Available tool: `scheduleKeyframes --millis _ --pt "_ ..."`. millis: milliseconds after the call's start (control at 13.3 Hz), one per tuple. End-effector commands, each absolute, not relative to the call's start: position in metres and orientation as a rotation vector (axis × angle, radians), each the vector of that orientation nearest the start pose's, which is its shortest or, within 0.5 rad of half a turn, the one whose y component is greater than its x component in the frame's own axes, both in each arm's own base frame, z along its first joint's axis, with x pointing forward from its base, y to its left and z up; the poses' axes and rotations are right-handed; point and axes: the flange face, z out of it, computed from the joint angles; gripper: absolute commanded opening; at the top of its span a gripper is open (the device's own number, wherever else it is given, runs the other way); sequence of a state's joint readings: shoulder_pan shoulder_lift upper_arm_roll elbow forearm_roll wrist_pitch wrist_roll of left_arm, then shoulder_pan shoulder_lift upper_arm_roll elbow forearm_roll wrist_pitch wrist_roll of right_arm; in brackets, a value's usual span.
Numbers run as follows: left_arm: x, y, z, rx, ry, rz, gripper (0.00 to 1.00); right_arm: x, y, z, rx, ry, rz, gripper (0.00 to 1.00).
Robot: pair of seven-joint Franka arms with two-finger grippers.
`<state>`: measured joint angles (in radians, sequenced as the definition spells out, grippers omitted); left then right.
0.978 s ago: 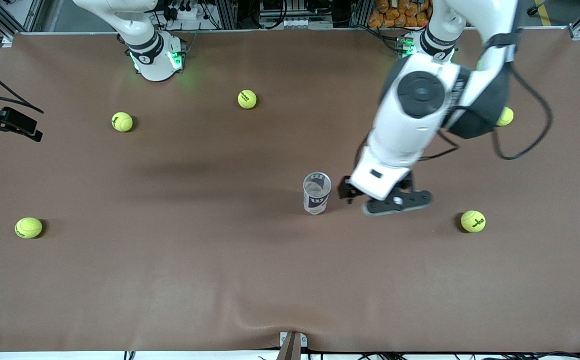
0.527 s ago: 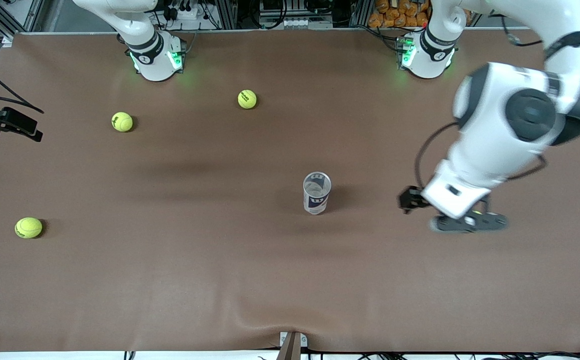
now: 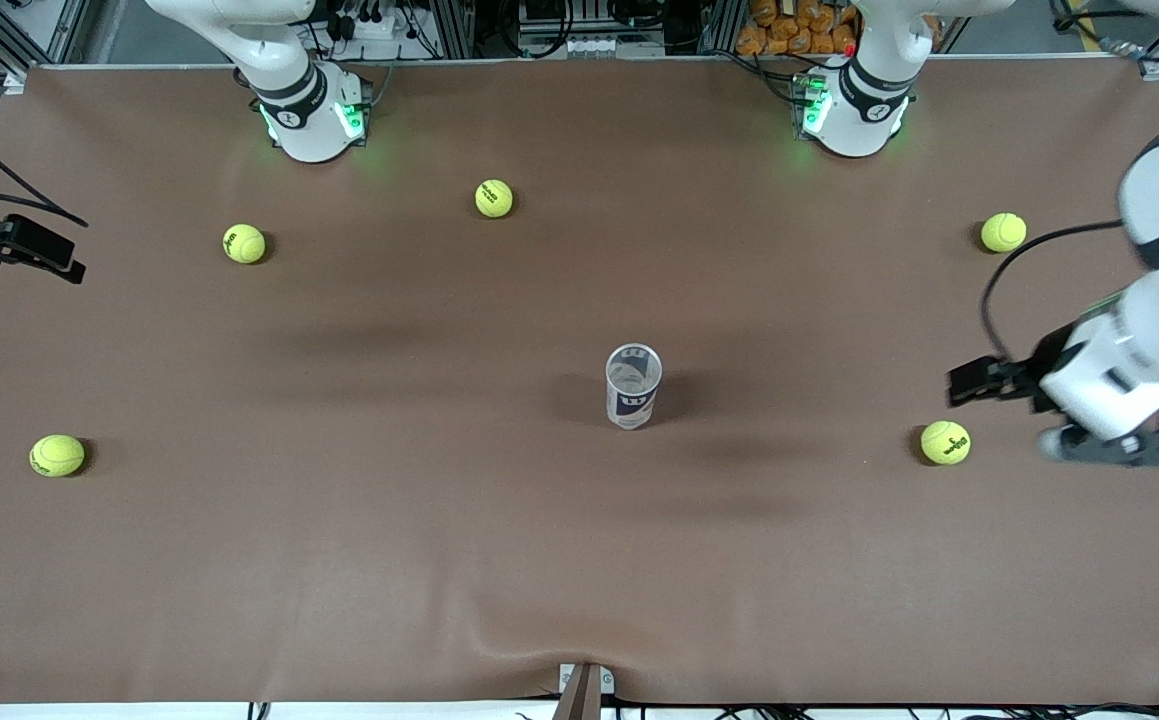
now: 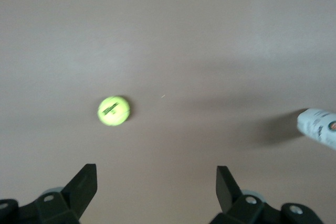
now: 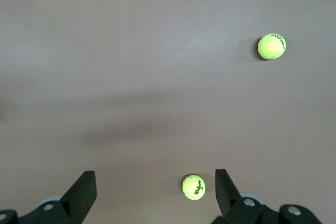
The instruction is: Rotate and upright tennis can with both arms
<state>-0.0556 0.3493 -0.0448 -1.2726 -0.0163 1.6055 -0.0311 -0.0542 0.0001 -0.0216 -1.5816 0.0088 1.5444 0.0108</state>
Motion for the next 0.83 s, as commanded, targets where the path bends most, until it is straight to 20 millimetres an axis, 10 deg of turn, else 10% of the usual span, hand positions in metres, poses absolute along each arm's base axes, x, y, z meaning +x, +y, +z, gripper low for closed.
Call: scheduleKeyframes --millis 0,301,753 --pt "0.631 -0.047 0.588 -3.138 0.136 0.038 1.00 0.552 -0.038 0.621 -3.120 0.150 0.062 1.00" --pt "0.606 -0.019 0.623 -3.128 0.097 0.012 1.00 0.552 -0.037 0.621 -3.120 0.148 0.062 1.00" --pt "0.603 0.005 0.612 -3.116 0.125 -0.053 1.00 0.552 -0.037 0.621 -3.120 0.150 0.062 1.00"
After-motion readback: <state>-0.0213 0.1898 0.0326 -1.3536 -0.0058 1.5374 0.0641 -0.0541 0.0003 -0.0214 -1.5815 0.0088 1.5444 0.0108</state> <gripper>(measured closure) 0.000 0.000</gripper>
